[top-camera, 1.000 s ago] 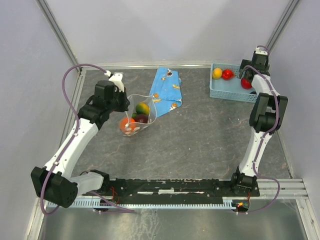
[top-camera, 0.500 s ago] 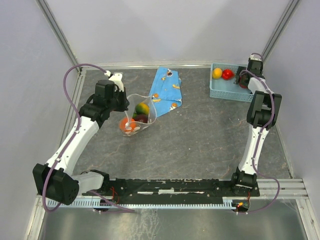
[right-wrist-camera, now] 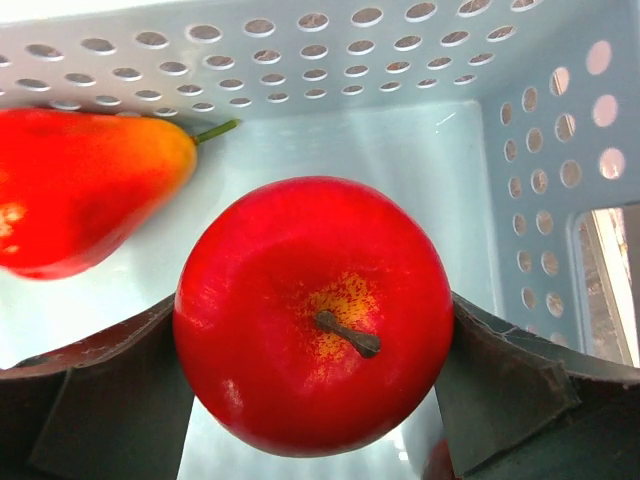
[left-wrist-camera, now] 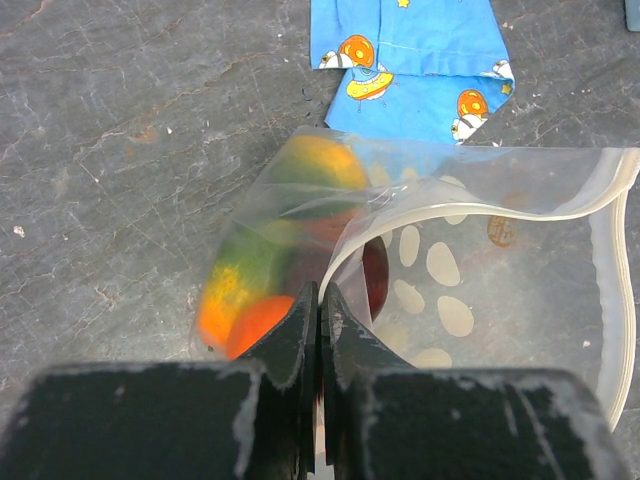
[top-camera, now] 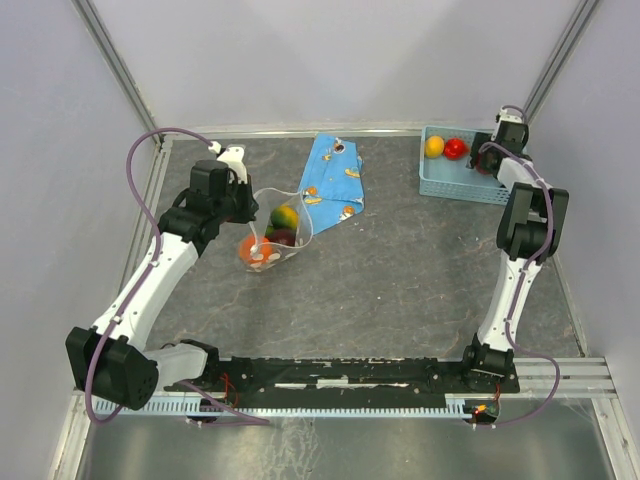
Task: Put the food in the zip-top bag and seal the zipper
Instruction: Pick up the fake fruit from the bin.
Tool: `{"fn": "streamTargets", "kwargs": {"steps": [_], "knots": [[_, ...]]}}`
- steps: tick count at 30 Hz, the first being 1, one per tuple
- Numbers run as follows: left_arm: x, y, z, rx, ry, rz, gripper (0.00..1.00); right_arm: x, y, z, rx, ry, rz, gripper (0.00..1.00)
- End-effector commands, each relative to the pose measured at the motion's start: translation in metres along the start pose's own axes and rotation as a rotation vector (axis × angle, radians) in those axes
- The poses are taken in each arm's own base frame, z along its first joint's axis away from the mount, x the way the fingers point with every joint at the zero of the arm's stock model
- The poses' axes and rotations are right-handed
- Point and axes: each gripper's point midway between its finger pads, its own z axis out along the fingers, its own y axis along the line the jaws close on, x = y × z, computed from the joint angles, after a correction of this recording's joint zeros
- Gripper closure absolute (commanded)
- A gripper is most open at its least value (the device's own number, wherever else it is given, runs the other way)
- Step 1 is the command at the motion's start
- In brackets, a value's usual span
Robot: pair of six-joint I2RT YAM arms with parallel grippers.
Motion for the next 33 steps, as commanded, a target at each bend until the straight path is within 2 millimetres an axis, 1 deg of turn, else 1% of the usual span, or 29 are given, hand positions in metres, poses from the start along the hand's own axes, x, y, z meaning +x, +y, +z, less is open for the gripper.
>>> {"fn": "streamTargets", "kwargs": {"steps": [1,7,12,13,14,19,28,33], "knots": [[-0.016,-0.005,-0.004,0.036,-0.065,0.017,0.97,-0.067,0.001,-0.043,-0.034,-0.17,0.001,0.34],[-0.016,-0.007,-0.005,0.045,-0.068,0.014,0.97,-0.067,0.009,-0.062,-0.078,-0.172,0.002,0.36],[-0.017,-0.01,-0.006,0.062,-0.069,0.01,0.97,-0.074,0.021,-0.094,-0.129,-0.202,0.017,0.37],[-0.017,-0.011,-0.006,0.066,-0.071,0.009,0.97,-0.08,0.026,-0.106,-0.143,-0.222,0.019,0.36],[-0.017,-0.011,-0.006,0.069,-0.071,0.009,0.97,-0.081,0.031,-0.114,-0.157,-0.228,0.027,0.36],[-0.02,-0.013,-0.009,0.08,-0.084,0.006,0.97,-0.077,0.065,-0.154,-0.248,-0.242,0.03,0.36],[-0.022,-0.015,-0.011,0.09,-0.1,0.001,0.97,-0.062,0.14,-0.235,-0.412,-0.262,-0.04,0.35],[-0.024,-0.016,-0.014,0.096,-0.113,0.0,0.97,-0.056,0.172,-0.279,-0.504,-0.279,-0.068,0.35]]}}
